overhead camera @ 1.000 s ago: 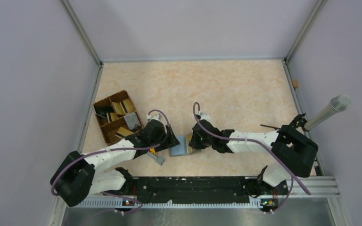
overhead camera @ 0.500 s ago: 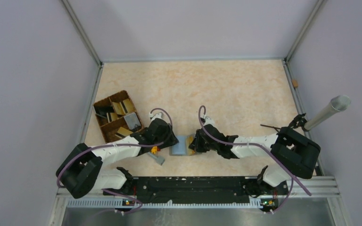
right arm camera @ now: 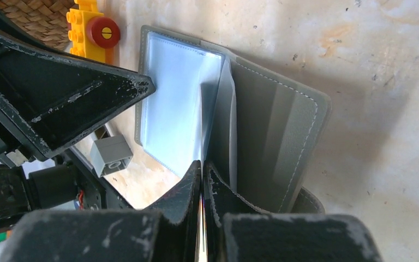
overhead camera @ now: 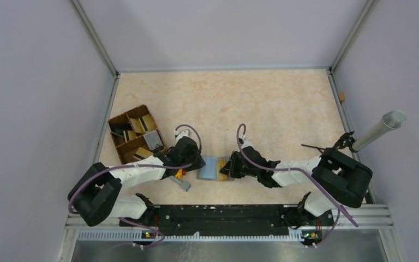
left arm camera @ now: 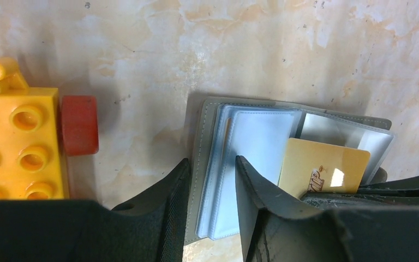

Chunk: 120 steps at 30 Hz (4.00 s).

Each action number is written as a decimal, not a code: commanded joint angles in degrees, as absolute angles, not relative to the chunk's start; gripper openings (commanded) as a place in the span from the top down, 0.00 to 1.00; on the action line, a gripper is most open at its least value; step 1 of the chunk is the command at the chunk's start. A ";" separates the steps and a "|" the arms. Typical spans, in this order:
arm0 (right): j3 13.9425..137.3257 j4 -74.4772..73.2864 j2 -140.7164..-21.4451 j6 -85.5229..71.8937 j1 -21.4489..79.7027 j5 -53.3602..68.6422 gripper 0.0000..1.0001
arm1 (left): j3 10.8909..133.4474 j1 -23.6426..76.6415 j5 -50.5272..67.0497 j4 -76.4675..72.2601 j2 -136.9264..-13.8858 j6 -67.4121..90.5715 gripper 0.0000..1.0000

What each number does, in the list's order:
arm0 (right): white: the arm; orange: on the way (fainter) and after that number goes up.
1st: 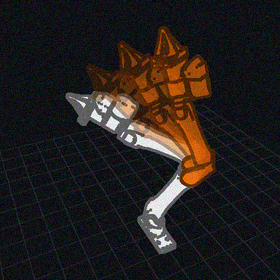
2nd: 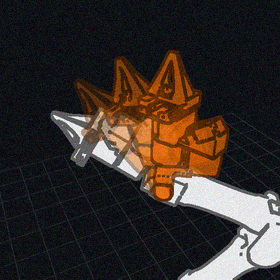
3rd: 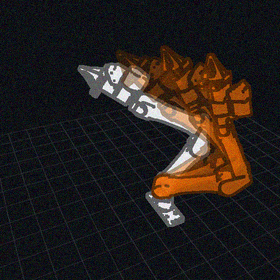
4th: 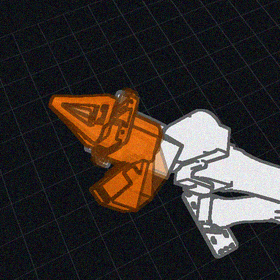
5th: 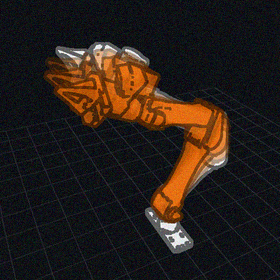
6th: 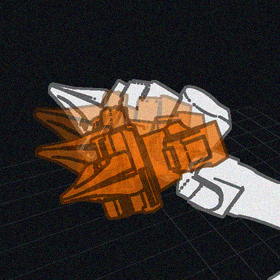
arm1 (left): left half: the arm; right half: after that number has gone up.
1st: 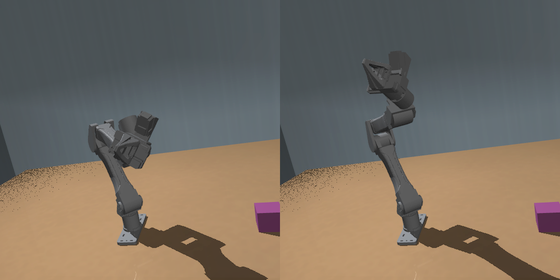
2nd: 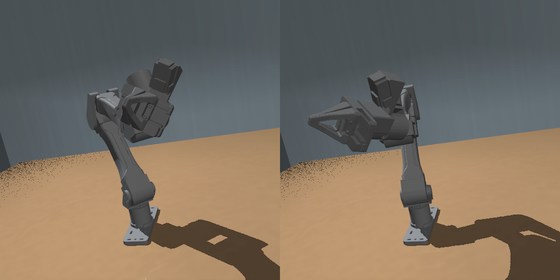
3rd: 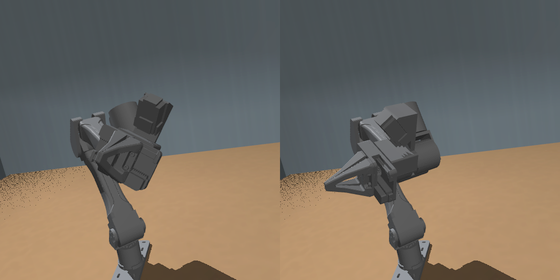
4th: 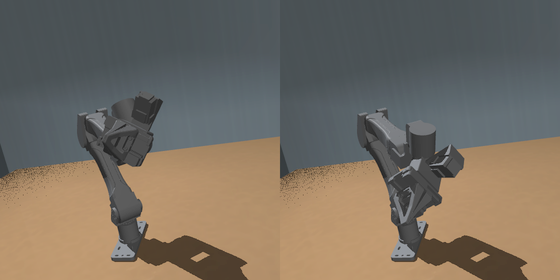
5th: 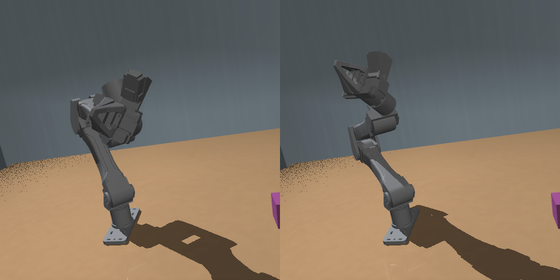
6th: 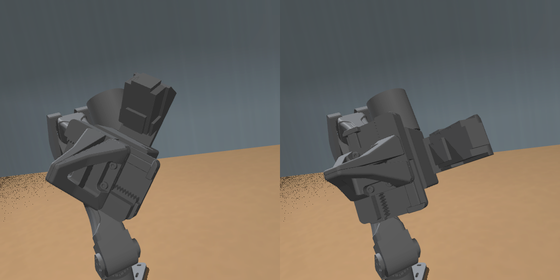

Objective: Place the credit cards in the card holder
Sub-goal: Insert the credit card into the card holder.

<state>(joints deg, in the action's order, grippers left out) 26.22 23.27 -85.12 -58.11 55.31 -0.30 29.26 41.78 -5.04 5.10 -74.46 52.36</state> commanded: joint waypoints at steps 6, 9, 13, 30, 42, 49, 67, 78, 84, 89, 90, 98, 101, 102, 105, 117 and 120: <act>23.01 32.17 -84.92 -61.36 53.66 3.77 1.00 | 30.05 42.79 -7.29 11.95 -77.60 50.44 0.61; 22.39 33.32 -85.02 -62.30 53.17 4.26 1.00 | 30.23 42.80 -7.01 12.13 -78.21 50.04 0.60; 21.42 35.56 -86.15 -63.48 52.44 4.97 1.00 | 30.54 42.96 -6.10 11.95 -79.28 50.01 0.61; 22.01 39.16 -91.49 -64.86 51.70 2.44 1.00 | 30.94 43.25 -5.71 12.48 -79.58 49.84 0.65; 24.28 37.09 -94.81 -63.15 51.69 -2.59 1.00 | 30.85 43.25 -5.46 12.40 -79.80 50.36 0.66; 23.50 39.28 -97.18 -65.61 52.23 -0.18 1.00 | 30.83 43.24 -5.19 12.13 -79.80 50.56 0.66; 21.26 32.92 -94.21 -70.86 53.72 2.03 1.00 | 30.27 43.24 -6.41 13.01 -78.71 51.06 0.73; 25.40 37.11 -101.80 -70.59 54.44 3.93 1.00 | 28.75 43.29 -5.01 11.92 -77.17 52.38 0.73; 25.65 27.68 -95.72 -68.12 54.69 0.39 0.78 | 28.60 43.29 -6.48 13.09 -76.80 52.82 0.75; 30.04 15.51 -90.14 -62.19 56.02 -5.70 0.61 | 28.61 43.30 -6.57 13.22 -76.87 52.87 0.76; 31.21 13.45 -89.61 -61.08 56.44 -6.74 0.59 | 28.69 43.26 -6.63 13.25 -76.88 52.83 0.76; 37.12 3.48 -89.87 -56.41 58.87 -11.38 0.56 | 29.00 43.31 -6.96 13.89 -76.35 52.65 0.76; 37.33 2.61 -90.05 -55.68 59.07 -11.91 0.53 | 29.00 43.32 -6.97 14.06 -76.29 52.65 0.76; 37.54 2.38 -89.84 -55.04 59.32 -12.34 0.52 | 28.94 43.33 -6.99 14.06 -76.20 52.65 0.76; 39.43 0.32 -88.90 -52.40 60.19 -14.65 0.48 | 29.09 43.24 -7.03 14.11 -76.10 52.65 0.76; 46.17 -8.64 -88.59 -44.50 61.87 -17.78 0.36 | 29.15 43.28 -6.77 14.19 -75.56 52.90 0.76; 45.73 -7.64 -89.38 -45.49 61.86 -16.20 0.39 | 29.01 43.32 -6.70 14.15 -75.26 53.08 0.76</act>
<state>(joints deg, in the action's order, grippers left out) 44.73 -4.60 -89.84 -46.70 61.12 -15.40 30.96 43.13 -5.41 7.70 -75.64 53.91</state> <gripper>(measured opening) 0.629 0.242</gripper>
